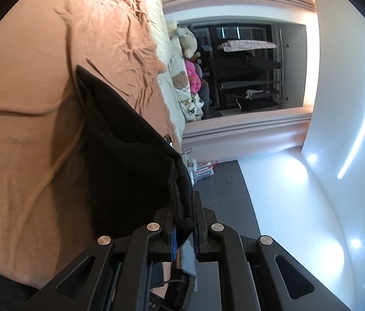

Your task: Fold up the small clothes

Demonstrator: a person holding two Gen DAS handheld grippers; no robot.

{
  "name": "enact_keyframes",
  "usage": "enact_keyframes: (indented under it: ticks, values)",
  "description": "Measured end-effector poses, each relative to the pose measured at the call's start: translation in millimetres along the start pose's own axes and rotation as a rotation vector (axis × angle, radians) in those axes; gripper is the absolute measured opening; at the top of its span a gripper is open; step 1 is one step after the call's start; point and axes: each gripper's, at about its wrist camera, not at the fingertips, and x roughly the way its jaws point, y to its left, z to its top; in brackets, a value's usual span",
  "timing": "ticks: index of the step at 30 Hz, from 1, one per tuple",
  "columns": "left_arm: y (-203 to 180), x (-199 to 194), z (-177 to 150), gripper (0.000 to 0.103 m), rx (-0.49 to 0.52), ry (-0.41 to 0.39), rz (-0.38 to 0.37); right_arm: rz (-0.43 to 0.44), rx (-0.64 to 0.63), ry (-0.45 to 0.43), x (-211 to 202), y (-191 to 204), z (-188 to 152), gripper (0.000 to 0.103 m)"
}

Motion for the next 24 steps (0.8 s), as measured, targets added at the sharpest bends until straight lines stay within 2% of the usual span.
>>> enact_keyframes:
  ticks: [7, 15, 18, 19, 20, 24]
  values:
    - [-23, 34, 2, 0.009, 0.027, 0.050, -0.032, 0.025, 0.014, 0.020, -14, -7, -10, 0.013]
    - [-43, 70, -1, 0.009, 0.034, 0.112, -0.064, 0.042, 0.032, -0.119, -74, -32, -7, 0.016]
    - [-51, 84, -7, 0.009, 0.045, 0.137, -0.069, 0.021, 0.040, -0.160, -94, -45, -11, 0.033]
    - [-54, 90, -11, 0.009, 0.052, 0.148, -0.069, 0.020, 0.042, -0.172, -99, -48, -12, 0.044]
    - [-56, 94, -13, 0.009, 0.056, 0.157, -0.070, 0.019, 0.045, -0.189, -106, -53, -13, 0.051]
    - [-65, 109, -21, 0.009, 0.068, 0.188, -0.072, 0.007, 0.078, -0.233, -127, -70, -19, 0.052]
